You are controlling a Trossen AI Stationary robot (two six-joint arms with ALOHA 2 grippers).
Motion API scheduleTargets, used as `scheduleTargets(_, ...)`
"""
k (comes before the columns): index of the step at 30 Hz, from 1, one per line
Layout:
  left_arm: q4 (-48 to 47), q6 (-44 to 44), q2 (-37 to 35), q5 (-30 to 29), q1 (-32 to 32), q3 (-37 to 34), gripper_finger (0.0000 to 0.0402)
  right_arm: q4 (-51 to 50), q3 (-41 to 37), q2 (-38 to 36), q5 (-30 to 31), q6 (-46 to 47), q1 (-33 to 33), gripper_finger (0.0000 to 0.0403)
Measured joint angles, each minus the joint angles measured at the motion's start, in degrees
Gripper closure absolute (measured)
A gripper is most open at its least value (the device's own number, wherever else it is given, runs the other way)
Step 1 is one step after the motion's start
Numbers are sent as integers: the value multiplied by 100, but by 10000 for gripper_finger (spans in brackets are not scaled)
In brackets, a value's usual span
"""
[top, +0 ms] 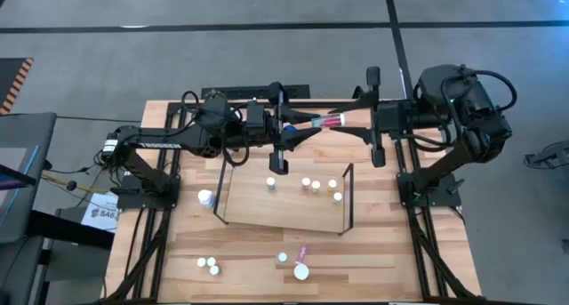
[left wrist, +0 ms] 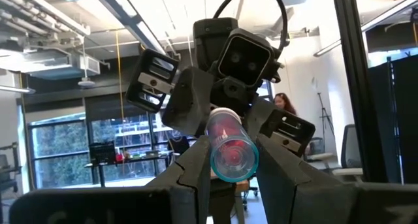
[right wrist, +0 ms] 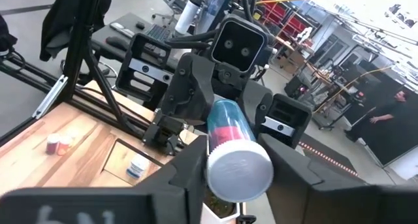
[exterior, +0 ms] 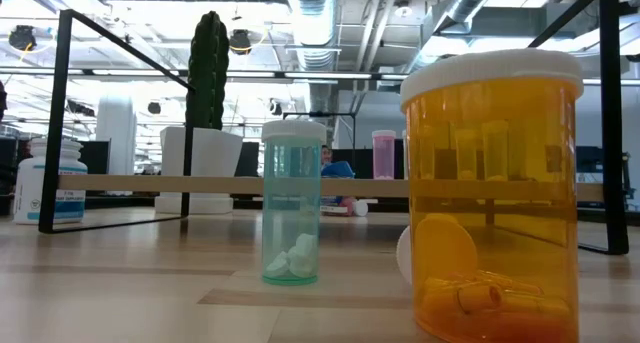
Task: Pick and place medicine bottles onto shelf by color
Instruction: Put the blue pill bottle on the shelf
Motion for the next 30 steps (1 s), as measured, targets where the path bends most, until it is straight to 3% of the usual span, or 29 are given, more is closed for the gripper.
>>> scheduleTargets(5,2,2,-1,3,0,0,323,-2,0,0,-4,4,2,289)
scheduleTargets(9,40,-29,-2,-68,0,0,313,-5,0,-17,-2,164,2,292)
scheduleTargets(17,81,-35,-4,-192,0,0,229,-340,6,-202,0,734,2,281)
scheduleTargets(24,-60,-33,-4,-975,0,0,145,-1280,2,-282,129,1762,-66,283)
scheduleTargets(30,-1211,-610,-179,-1801,-69,0,121,-2757,-3,-55,179,3138,-164,271)
